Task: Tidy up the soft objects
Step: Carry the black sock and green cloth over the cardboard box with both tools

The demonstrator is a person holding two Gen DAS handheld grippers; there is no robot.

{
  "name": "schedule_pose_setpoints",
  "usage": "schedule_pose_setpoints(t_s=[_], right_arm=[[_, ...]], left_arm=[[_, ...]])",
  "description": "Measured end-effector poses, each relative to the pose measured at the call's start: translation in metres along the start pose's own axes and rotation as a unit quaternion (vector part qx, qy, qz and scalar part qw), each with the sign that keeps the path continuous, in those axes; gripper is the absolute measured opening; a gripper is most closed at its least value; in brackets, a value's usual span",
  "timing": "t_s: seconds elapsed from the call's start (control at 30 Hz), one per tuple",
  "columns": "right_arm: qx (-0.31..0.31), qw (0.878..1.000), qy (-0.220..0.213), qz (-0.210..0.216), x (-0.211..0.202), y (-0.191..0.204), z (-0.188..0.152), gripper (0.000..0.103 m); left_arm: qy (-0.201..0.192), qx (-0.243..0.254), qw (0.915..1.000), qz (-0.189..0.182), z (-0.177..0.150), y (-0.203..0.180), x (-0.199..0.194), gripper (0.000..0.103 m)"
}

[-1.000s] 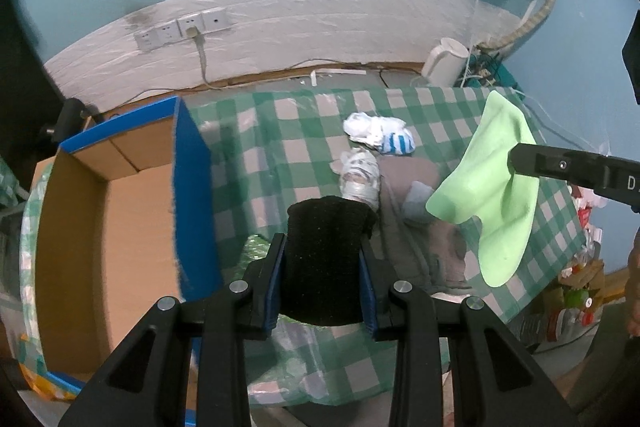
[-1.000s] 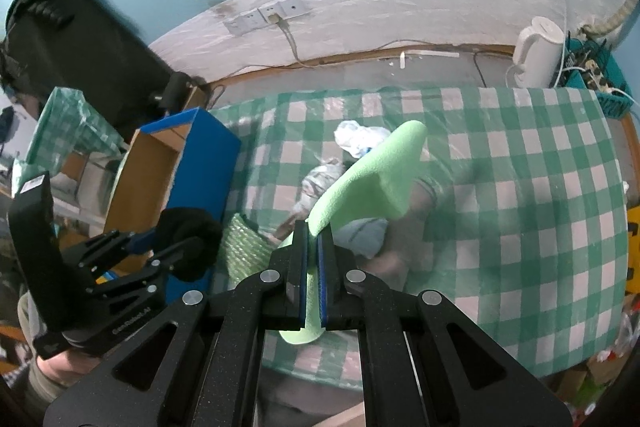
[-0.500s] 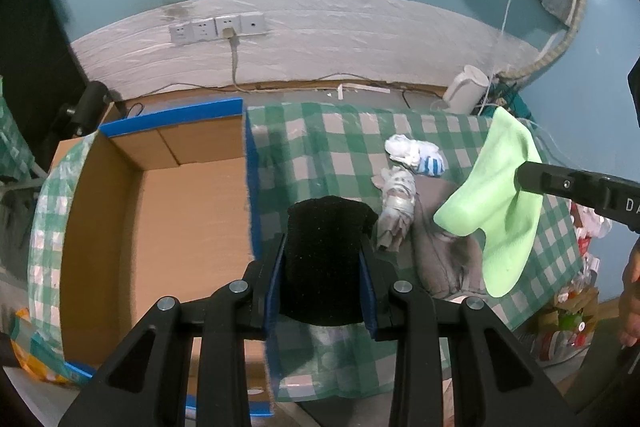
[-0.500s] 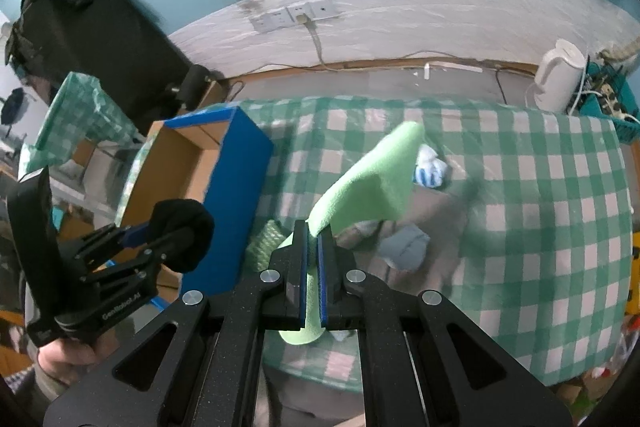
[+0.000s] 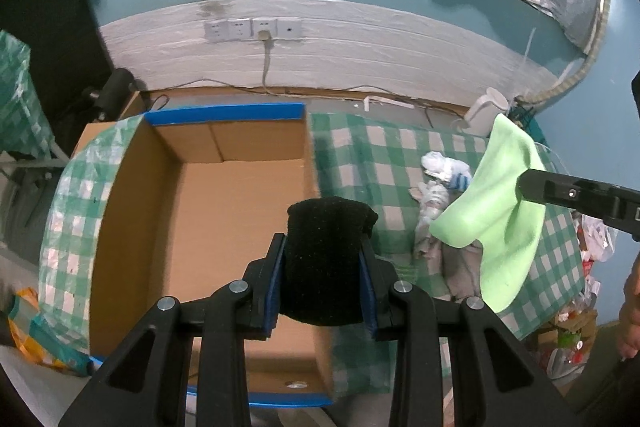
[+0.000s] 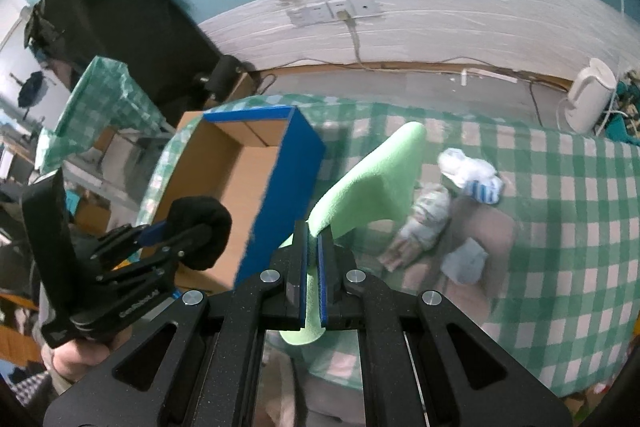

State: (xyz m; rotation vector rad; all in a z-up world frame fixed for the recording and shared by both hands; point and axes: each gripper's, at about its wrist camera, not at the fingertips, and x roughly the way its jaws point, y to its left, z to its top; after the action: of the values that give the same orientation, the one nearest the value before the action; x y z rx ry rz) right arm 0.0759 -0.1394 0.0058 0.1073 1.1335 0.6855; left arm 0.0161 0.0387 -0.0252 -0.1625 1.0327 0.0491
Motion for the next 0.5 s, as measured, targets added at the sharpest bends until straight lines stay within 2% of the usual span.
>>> schedule_pose_setpoints(t_s=[0.5], right_arm=[[-0.039, 0.998, 0.032, 0.021, 0.046, 0.060, 0.011, 0.004]], left_arm=[[0.005, -0.054, 0.9984, 0.017, -0.009, 0.066, 0.001, 0.033]])
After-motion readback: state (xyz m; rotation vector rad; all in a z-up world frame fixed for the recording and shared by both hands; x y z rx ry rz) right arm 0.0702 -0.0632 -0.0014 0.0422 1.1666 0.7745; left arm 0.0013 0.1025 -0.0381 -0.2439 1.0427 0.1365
